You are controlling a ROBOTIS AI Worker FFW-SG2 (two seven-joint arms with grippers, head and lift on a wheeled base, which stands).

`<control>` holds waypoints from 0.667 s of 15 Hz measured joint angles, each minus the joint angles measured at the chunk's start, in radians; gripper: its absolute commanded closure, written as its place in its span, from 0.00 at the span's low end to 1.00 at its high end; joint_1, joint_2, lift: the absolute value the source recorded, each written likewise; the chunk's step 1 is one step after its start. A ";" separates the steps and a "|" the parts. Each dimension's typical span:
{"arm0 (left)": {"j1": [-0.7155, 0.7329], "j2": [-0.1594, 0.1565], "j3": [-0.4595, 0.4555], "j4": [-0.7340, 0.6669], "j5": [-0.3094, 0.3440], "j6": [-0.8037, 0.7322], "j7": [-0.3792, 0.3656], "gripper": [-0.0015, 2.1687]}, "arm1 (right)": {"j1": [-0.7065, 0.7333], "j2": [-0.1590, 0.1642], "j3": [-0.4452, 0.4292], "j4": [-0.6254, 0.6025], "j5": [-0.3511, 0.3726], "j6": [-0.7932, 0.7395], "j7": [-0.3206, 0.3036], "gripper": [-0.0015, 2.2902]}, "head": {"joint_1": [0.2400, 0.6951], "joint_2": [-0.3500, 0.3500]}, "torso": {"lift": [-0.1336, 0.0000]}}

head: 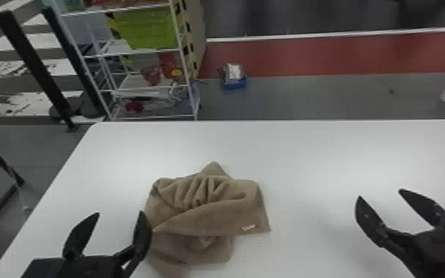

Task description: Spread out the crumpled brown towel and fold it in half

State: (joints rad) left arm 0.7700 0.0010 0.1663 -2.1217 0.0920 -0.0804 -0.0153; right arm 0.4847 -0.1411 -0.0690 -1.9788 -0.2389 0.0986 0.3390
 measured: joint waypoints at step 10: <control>0.000 0.000 -0.001 0.000 0.000 0.000 0.000 0.05 | 0.000 0.000 0.000 0.000 0.001 0.001 0.000 0.04 | 1.00 0.71 | 0.07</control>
State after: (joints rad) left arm 0.7700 0.0010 0.1656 -2.1219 0.0920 -0.0804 -0.0153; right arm 0.4847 -0.1412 -0.0690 -1.9788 -0.2378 0.0994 0.3390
